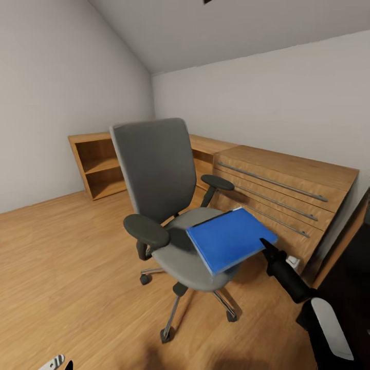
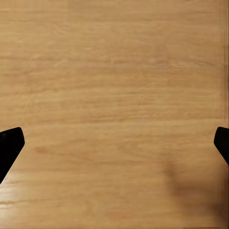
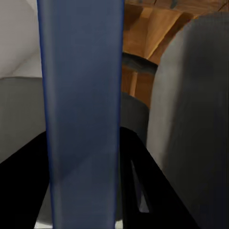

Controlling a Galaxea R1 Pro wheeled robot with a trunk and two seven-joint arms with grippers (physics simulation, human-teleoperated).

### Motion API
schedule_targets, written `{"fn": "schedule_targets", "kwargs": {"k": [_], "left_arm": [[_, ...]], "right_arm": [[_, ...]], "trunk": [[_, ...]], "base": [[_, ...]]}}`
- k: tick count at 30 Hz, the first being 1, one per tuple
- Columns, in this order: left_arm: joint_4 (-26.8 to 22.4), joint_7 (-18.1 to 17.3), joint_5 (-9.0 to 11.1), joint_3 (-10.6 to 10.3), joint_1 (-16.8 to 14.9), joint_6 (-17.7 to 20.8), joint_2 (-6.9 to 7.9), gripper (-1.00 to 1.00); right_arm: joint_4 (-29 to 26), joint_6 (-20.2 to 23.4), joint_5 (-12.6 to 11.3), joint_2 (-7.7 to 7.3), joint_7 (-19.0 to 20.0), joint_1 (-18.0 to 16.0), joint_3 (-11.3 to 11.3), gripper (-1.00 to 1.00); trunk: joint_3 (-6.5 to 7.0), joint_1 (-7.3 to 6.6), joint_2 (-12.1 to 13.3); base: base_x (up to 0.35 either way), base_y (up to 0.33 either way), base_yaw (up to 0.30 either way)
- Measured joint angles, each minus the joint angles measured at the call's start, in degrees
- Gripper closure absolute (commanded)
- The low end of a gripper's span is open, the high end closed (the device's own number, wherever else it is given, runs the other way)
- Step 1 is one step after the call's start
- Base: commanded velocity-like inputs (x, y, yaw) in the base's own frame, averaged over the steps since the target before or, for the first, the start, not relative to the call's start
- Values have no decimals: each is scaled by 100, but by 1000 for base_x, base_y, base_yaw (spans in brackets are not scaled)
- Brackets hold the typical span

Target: In the bedroom, organize the workspace by keeping the computer under the desk, ensuring the monitor is on the desk, placing the keyboard on the desk next to the monitor, placing the mouse on the desk next to the keyboard, moving the folder from the swivel chair onto the desk next to the mouse, stacking the notebook on top of the folder with the pen on top of the notebook, and positioning the swivel chair next to the desk.

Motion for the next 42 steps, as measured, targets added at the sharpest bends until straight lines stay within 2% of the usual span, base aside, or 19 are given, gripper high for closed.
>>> {"fn": "schedule_targets", "kwargs": {"k": [4,7,9,11,15,20,28,32,34,36,37,38,42], "left_arm": [[0,7,0,-74,0,2,0,-100],[0,10,0,-96,0,2,-1,-100],[0,11,0,-104,0,2,0,-100],[24,11,1,-111,0,2,1,-100],[157,20,1,-197,0,0,0,-100],[220,28,-7,-320,0,-6,1,-100],[247,29,-11,-355,0,-7,-1,-100],[296,28,-76,-364,0,-6,-1,-100],[310,24,-99,-362,0,-7,-2,-100],[318,23,-111,-360,0,-7,-4,-100],[323,22,-117,-361,0,-7,-6,-100],[330,21,-119,-363,0,-7,-7,-100],[386,27,-122,-392,0,-7,-8,-100]], "right_arm": [[-515,-6,305,19,-6,65,11,100],[-648,-3,448,33,-14,89,34,100],[-749,0,485,42,-24,96,114,100],[-999,-41,524,52,-26,102,415,100],[-1245,-74,557,51,-29,104,674,100],[-1332,-82,568,48,-23,104,739,100],[-1422,-268,546,92,-51,104,755,100],[-1478,82,328,87,-82,104,652,100],[-1491,159,136,92,-81,104,483,100],[-1488,158,-62,96,-79,105,212,100],[-1490,141,-206,100,-78,104,-15,100],[-1500,140,-267,100,-76,105,-116,100],[-1545,119,-358,87,-73,105,-240,100]], "trunk": [[88,-10,6],[155,-17,10],[199,-23,12],[243,-28,15],[315,-115,175],[405,-225,375],[549,-400,696],[620,-488,857],[656,-532,937],[692,-576,1017],[710,-598,1057],[728,-620,1097],[800,-708,1258]], "base": [[0,0,0],[0,0,0],[0,0,0],[0,0,0],[0,0,0],[0,0,0],[0,0,0],[0,0,0],[0,0,0],[0,0,0],[0,0,0],[0,0,0],[0,0,0]]}}
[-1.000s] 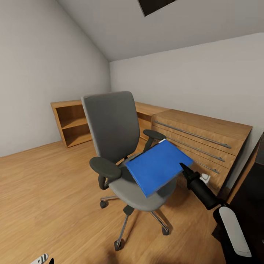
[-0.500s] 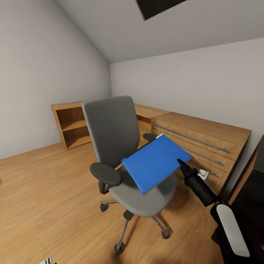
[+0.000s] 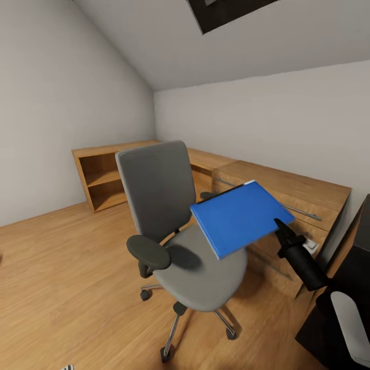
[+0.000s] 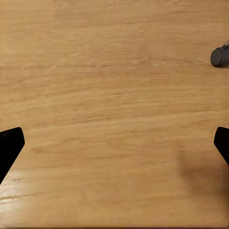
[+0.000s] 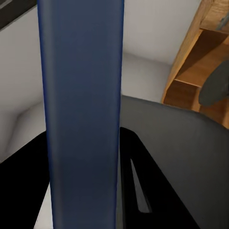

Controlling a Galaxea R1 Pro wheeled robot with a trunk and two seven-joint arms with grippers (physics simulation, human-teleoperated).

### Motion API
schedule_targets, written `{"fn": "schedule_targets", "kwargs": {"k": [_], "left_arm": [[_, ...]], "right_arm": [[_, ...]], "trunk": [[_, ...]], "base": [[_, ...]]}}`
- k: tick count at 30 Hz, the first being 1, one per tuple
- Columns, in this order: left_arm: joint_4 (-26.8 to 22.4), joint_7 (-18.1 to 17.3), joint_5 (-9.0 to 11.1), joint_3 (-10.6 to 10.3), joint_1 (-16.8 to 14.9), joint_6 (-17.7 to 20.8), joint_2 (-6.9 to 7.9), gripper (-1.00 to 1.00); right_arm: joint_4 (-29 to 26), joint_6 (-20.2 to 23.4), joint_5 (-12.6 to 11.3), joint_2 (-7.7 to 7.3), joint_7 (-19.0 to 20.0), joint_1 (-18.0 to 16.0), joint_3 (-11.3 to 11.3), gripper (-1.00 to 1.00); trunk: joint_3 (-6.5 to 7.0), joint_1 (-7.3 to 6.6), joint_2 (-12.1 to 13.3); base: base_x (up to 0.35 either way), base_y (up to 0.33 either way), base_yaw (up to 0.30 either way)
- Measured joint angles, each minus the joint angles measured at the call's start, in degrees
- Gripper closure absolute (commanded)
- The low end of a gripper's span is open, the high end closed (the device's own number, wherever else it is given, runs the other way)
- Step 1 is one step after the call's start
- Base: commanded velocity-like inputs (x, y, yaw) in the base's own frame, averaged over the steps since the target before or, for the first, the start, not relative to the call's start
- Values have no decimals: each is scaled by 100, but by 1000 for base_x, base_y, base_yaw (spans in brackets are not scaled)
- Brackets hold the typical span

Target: In the bedroom, organize the workspace by keeping the computer under the desk, ensuring the monitor is on the desk, placing the keyboard on the desk next to the monitor, placing the mouse on the desk next to the keyboard, moving the folder from the swivel chair onto the desk next to the mouse, stacking the notebook on top of the folder with the pen on top of the notebook, and positioning the swivel chair next to the desk.

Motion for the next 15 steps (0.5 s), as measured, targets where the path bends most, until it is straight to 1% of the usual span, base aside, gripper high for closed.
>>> {"fn": "schedule_targets", "kwargs": {"k": [9,10,11,13,15], "left_arm": [[49,-2,-5,-34,0,-5,0,-100],[50,-5,-9,-70,0,-5,-1,-100],[52,-17,-14,-163,1,0,-5,-100],[51,-17,-17,-265,1,-3,-5,-100],[49,-17,-18,-311,1,-5,-5,-100]], "right_arm": [[-36,-10,-26,15,20,0,-39,100],[-37,-9,-26,14,18,0,-38,100],[-37,-2,-27,14,13,0,-33,100],[-42,4,-28,13,9,0,-31,100],[-43,5,-28,13,7,0,-30,100]], "trunk": [[162,-198,361],[179,-220,401],[197,-242,441],[233,-286,521],[269,-330,602]], "base": [[0,0,0],[0,0,0],[0,0,0],[0,0,0],[0,0,0]]}}
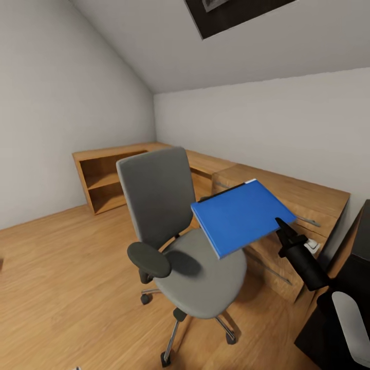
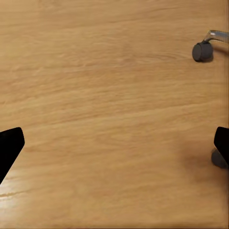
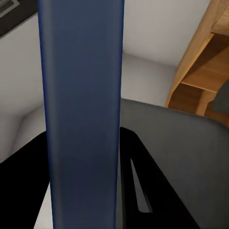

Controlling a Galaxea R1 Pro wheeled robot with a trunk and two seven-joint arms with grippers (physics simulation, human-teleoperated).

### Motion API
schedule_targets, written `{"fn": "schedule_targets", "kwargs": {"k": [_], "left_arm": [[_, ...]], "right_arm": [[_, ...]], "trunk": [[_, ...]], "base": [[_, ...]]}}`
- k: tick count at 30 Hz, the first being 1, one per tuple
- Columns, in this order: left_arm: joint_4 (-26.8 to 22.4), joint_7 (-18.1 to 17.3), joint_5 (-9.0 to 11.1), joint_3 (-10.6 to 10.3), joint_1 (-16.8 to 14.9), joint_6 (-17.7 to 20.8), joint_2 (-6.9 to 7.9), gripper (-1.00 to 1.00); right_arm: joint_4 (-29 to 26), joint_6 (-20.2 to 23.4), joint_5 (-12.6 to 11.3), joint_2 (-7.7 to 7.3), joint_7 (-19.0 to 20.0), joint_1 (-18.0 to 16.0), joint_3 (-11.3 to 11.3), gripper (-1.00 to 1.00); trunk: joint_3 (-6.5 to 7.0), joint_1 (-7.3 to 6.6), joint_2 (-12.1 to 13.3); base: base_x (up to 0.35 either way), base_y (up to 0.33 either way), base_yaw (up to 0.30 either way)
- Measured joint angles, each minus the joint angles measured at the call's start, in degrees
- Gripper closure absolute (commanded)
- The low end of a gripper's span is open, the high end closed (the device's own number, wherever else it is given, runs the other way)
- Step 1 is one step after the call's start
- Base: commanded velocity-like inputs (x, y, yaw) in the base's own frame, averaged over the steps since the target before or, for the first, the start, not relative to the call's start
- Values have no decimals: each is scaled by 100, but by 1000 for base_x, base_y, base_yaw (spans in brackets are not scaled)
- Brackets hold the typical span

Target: In the bedroom, organize the workspace by keeping the computer under the desk, ensuring the monitor is on the desk, placing the keyboard on the desk next to the monitor, placing the mouse on the desk next to the keyboard, moving the folder from the swivel chair onto the desk next to the mouse, stacking the notebook on top of the folder with the pen on top of the notebook, and positioning the swivel chair next to the desk.

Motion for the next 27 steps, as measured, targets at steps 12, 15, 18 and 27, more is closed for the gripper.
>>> {"fn": "schedule_targets", "kwargs": {"k": [12,15,18,27], "left_arm": [[-6,6,-131,-263,-1,-338,0,-100],[-5,6,-152,-265,-1,-335,0,-100],[-5,3,-156,-256,-1,-339,0,-100],[10,2,-146,-265,-2,-334,0,-100]], "right_arm": [[-4,-29,1,15,-14,1,13,100],[-5,-30,1,12,-14,1,6,100],[-5,-34,2,12,-12,1,7,100],[-5,-38,4,16,-13,1,9,100]], "trunk": [[215,-264,481],[269,-329,602],[323,-393,722],[484,-590,1083]], "base": [[0,0,-71],[-64,0,-260],[-249,0,-263],[-322,0,-266]]}}
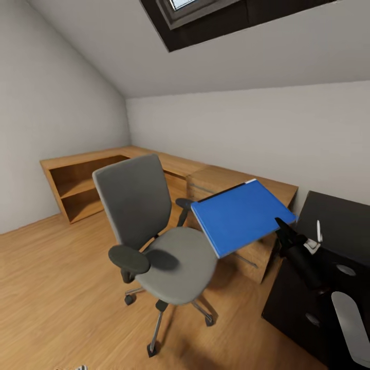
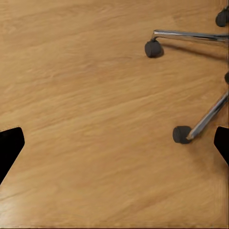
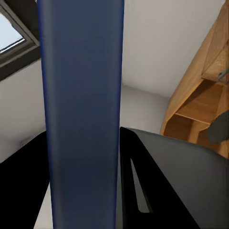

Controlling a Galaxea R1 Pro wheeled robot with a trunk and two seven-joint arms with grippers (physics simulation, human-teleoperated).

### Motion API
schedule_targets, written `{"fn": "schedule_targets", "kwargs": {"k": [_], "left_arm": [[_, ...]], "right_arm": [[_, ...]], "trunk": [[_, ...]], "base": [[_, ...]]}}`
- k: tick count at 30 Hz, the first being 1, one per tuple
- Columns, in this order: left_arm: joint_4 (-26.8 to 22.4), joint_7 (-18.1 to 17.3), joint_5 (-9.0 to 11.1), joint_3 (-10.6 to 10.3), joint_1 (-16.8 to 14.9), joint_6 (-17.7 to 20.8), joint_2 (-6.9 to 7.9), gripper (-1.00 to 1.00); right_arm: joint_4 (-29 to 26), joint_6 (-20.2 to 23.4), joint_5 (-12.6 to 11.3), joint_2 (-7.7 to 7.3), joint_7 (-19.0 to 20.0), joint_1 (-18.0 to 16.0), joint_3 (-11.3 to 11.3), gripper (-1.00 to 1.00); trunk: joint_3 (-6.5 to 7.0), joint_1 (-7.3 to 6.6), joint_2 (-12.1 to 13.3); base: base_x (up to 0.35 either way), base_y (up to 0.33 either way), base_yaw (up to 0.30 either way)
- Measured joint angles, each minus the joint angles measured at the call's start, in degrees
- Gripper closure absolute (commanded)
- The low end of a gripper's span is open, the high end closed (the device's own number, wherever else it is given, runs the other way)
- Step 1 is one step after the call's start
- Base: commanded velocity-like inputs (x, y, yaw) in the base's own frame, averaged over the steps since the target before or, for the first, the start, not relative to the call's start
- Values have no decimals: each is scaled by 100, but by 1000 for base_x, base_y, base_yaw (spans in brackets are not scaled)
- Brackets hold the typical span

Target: In the bedroom, organize the workspace by keeping the computer under the desk, ensuring the monitor is on the desk, placing the keyboard on the desk next to the monitor, placing the mouse on the desk next to the keyboard, moving the folder from the swivel chair onto the desk next to the mouse, stacking the notebook on top of the folder with the pen on top of the notebook, and positioning the swivel chair next to the desk.

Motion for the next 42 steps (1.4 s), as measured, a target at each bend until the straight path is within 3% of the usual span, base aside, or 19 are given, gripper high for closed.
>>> {"fn": "schedule_targets", "kwargs": {"k": [8,20,25,28,31,33,42], "left_arm": [[78,-17,7,-6,0,28,-3,-100],[172,-13,9,-9,0,35,-110,-100],[327,-12,-4,-16,0,39,-247,-100],[405,-12,-108,-28,0,40,-351,-100],[779,-21,-430,-29,2,40,-448,-100],[1066,-32,-543,-24,-4,37,-501,-100],[1261,-41,-635,-14,-9,0,-523,-100]], "right_arm": [[8,-17,2,8,-15,0,0,100],[1,-131,21,2,-16,0,-11,100],[0,-133,22,0,-19,0,-29,100],[0,-133,23,0,-22,0,-33,100],[0,-158,36,-2,-20,0,-23,100],[0,-243,53,-2,-17,0,8,100],[0,-320,59,-16,-14,0,50,100]], "trunk": [[144,-177,321],[359,-443,802],[449,-553,1003],[503,-619,1123],[557,-685,1243],[593,-728,1323],[754,-926,1684]], "base": [[-301,0,-269],[-17,0,-285],[0,0,-299],[0,0,-300],[0,0,-300],[0,0,-300],[0,0,-300]]}}
